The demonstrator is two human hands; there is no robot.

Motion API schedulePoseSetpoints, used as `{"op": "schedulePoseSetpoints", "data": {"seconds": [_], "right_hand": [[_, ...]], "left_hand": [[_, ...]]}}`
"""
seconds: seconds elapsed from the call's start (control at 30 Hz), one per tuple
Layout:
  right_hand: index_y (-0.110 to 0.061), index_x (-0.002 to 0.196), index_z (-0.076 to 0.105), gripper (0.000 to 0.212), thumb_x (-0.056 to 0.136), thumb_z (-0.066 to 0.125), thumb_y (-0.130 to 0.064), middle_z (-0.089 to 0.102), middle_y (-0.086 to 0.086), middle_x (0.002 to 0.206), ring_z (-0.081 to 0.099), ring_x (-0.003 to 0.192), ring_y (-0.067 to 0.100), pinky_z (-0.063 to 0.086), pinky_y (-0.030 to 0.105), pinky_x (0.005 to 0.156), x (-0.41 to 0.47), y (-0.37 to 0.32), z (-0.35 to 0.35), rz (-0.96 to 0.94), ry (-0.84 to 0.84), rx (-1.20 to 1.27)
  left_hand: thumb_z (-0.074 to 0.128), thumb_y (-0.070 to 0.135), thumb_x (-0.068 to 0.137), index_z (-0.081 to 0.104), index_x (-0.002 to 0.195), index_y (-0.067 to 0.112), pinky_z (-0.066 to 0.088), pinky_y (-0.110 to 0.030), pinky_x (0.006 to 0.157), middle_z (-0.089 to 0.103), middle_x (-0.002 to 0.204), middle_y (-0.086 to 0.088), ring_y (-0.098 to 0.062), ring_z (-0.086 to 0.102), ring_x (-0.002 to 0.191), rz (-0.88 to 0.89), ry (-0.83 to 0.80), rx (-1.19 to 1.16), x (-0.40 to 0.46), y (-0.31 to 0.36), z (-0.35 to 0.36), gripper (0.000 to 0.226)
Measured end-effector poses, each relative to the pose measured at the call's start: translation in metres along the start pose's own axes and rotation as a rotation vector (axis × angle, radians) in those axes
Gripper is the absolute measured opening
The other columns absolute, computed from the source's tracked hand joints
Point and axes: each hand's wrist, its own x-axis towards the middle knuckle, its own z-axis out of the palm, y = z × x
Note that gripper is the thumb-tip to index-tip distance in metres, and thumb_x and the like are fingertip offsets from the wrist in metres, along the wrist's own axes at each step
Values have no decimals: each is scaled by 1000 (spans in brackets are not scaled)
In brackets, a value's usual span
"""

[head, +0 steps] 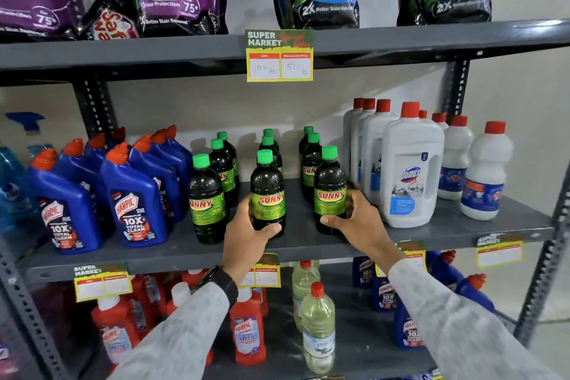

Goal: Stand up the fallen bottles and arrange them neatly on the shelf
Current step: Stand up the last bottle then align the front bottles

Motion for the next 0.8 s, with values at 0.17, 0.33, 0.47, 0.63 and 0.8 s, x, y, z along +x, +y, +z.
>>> {"op": "schedulePoseSetpoints", "data": {"seconds": [0.17,0.33,0.47,0.63,0.8], "right_hand": [[-16,142,53,80,75,93,-36,72,-4,125,67,110,12,47,20,89,-2,0,-2,-10,-23,12],[-19,143,52,76,79,92,-32,70,-9,124,66,112,9,47,20,93,-4,4,-1,-18,-49,47],[-19,144,51,74,81,90,-29,70,-8,126,66,116,12,51,33,105,-3,4,0,-27,-84,54],[-18,148,48,79,81,89,-31,68,-7,130,65,119,12,50,34,107,-5,2,-1,-8,-88,51],[-20,161,30,96,85,85,-35,60,-4,146,56,134,17,43,36,114,-14,-6,-6,2,-123,62]], "left_hand": [[86,24,77,39,151,27,44,-25,101,60,119,20,-1,59,112,-3,4,3,0,1,-1,88],[86,22,78,41,149,27,38,-3,84,57,113,33,30,52,98,0,-1,-6,-2,2,0,84],[86,21,78,40,150,27,39,-8,89,60,116,26,22,53,103,-1,5,-2,-2,2,-2,86],[86,22,77,40,151,27,43,-13,95,57,114,32,21,53,105,-3,7,14,-3,3,-2,87],[84,29,80,30,157,26,45,-33,111,61,133,16,-4,57,126,9,-11,26,-11,10,-7,94]]}}
